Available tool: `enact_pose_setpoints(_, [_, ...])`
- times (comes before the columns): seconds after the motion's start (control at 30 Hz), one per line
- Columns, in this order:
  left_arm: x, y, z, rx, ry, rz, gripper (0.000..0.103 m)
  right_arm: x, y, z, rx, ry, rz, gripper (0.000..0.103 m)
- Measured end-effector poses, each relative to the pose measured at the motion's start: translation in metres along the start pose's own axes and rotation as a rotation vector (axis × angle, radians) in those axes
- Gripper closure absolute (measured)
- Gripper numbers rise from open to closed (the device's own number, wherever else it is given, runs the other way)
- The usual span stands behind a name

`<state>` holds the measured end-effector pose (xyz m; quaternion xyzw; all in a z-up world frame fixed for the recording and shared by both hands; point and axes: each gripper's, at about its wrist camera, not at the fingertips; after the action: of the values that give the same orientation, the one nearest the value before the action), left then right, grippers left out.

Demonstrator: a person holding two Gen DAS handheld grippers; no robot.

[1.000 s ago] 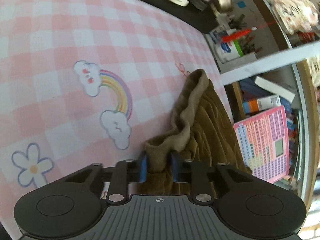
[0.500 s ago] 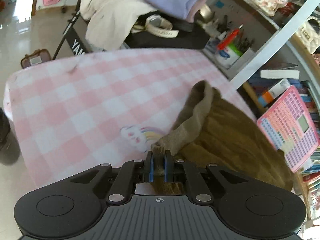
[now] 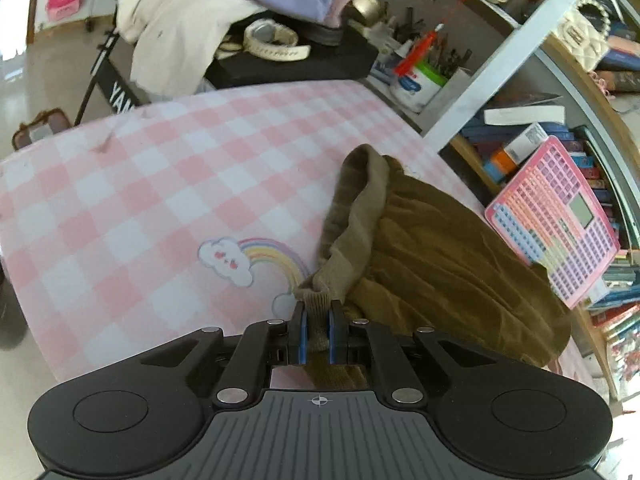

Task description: Fold clothes

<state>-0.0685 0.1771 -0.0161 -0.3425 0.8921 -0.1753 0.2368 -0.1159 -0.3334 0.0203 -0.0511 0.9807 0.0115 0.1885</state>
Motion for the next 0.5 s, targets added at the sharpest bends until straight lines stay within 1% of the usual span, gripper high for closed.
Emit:
enact_pose_setpoints(0.07, [0.000, 0.008, 0.003, 0.001, 0.011, -0.033, 0.094, 0.013, -0.001, 0.023, -0.020, 0.114, 0.010, 0.098])
enact_pose_setpoints(0.13, [0.000, 0.011, -0.003, 0.005, -0.001, -0.038, 0.094, 0.023, 0.002, 0.037, -0.016, 0.131, 0.033, 0.098])
enact_pose_setpoints(0.17, [0.000, 0.007, -0.010, 0.003, -0.014, -0.011, 0.095, 0.024, 0.004, 0.039, -0.015, 0.130, 0.042, 0.098])
enact_pose_setpoints(0.2, [0.000, 0.001, -0.016, 0.002, -0.029, 0.022, 0.095, 0.023, 0.005, 0.039, -0.016, 0.128, 0.050, 0.098])
enact_pose_setpoints(0.3, [0.004, -0.037, -0.043, -0.008, -0.100, 0.226, 0.094, 0.021, 0.005, 0.041, -0.020, 0.133, 0.047, 0.098])
enact_pose_setpoints(0.33, [0.005, -0.047, -0.050, -0.013, -0.118, 0.280, 0.094, 0.021, 0.005, 0.041, -0.022, 0.135, 0.043, 0.098])
enact_pose_setpoints(0.43, [0.001, -0.036, -0.039, -0.072, -0.094, 0.226, 0.094, 0.019, 0.003, 0.042, -0.049, 0.136, 0.052, 0.098])
enact_pose_setpoints(0.5, [-0.002, -0.015, -0.016, -0.134, -0.012, 0.139, 0.094, 0.020, 0.006, 0.043, -0.059, 0.130, 0.054, 0.098])
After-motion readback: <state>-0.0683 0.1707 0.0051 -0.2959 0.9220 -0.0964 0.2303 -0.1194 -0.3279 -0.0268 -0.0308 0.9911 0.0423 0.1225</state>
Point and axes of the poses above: each gripper's, at about its wrist camera, not at the fingertips, and z roughly the way its jaws point, y to its left, x to its underside, and after that the axes turned 15 degrees about y, right-handed
